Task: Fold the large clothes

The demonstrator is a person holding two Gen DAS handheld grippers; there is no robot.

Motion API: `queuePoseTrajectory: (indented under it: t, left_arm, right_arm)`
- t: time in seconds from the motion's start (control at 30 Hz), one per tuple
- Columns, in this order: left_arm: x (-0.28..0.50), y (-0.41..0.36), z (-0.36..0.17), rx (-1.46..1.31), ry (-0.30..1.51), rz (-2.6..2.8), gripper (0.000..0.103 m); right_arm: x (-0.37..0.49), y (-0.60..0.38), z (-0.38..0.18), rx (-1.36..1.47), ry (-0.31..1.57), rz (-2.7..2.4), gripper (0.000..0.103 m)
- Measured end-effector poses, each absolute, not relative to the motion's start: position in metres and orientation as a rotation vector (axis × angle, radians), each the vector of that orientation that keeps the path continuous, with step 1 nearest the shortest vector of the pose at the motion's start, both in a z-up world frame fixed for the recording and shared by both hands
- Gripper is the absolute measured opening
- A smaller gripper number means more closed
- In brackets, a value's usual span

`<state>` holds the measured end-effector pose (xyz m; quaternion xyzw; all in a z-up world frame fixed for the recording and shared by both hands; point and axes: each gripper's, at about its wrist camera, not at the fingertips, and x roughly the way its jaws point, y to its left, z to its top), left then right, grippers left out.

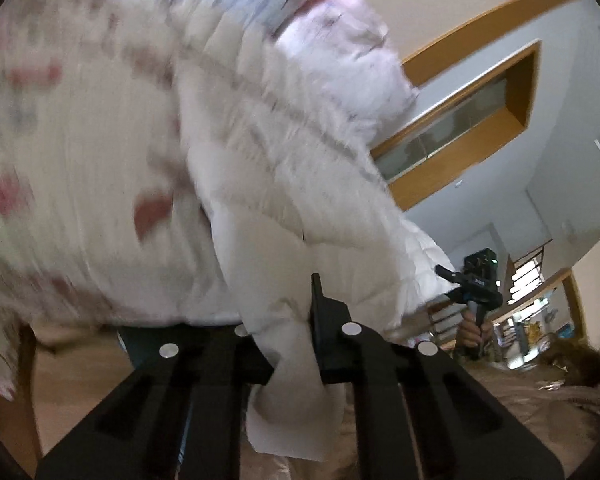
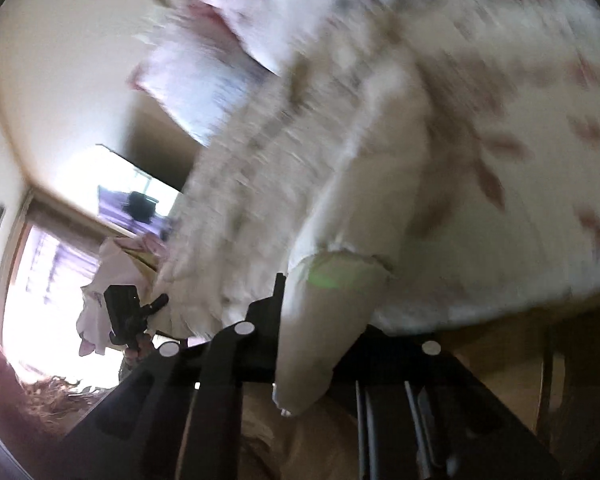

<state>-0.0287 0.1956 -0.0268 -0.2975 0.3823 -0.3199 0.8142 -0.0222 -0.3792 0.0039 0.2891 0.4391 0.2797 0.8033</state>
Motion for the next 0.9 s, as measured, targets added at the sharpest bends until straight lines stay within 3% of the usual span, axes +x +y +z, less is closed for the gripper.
queuePoseTrajectory:
  t: [0.17,0.43,0.9]
  left_arm:
    - [-0.013,0.206,0.022,-0.563,0.684,-0.595,0.010]
    - [0.039,0.205,0.066,-0.495,0.552,-0.438,0.010]
    - [0.179,0.213,0.088,-0.570,0.550,-0.344,0.010]
  right_arm:
    - [-0.017,-0.368,0.062,0.539,0.676,0.509,0.013]
    - [0.024,-0.354,0.104,0.390,0.459,0.264,0.013]
    - [0.143,-0.326,0.120,0.295,0.369,0.112,0.014]
